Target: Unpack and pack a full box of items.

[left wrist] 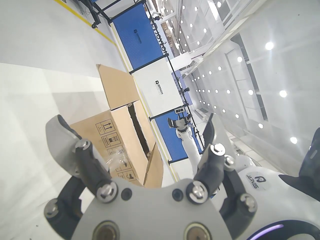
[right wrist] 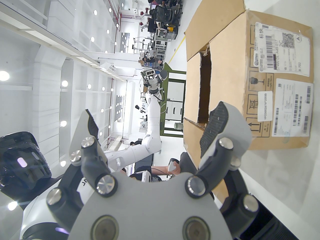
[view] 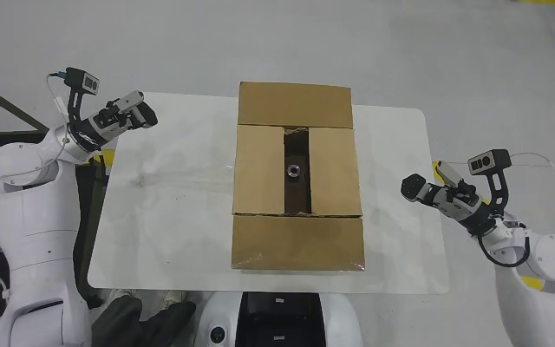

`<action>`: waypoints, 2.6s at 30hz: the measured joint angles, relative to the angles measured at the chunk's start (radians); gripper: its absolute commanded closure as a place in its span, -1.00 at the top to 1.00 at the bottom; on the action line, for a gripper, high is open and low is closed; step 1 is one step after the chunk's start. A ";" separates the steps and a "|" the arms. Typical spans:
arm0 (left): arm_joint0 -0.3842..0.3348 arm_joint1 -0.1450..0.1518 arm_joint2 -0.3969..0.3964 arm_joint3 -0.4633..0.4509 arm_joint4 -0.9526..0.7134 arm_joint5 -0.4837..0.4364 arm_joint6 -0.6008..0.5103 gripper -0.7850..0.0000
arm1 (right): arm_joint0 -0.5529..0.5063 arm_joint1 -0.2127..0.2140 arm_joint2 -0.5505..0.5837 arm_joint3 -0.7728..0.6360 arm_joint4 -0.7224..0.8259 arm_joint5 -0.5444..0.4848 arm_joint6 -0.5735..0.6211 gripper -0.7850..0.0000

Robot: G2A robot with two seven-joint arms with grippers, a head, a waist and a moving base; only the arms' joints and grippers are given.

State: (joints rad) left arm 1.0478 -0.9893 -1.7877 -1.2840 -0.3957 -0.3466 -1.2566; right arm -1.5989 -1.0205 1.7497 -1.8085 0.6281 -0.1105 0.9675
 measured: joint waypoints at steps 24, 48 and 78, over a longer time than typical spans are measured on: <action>0.000 0.000 0.000 0.000 0.000 0.000 0.000 1.00 | 0.130 -0.006 -0.257 -0.097 -0.199 0.194 -0.043 1.00; 0.000 0.000 0.000 0.000 0.000 0.000 0.000 1.00 | 0.431 -0.073 -0.719 0.006 -0.355 0.337 -0.203 1.00; 0.000 0.000 0.000 0.000 0.000 0.000 0.000 1.00 | 0.529 -0.103 -0.821 0.122 -0.398 0.295 -0.197 1.00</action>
State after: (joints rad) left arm 1.0478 -0.9893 -1.7877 -1.2840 -0.3957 -0.3466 -1.2566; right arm -1.0699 -1.1231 0.9285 -1.6867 0.2304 0.1841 0.7703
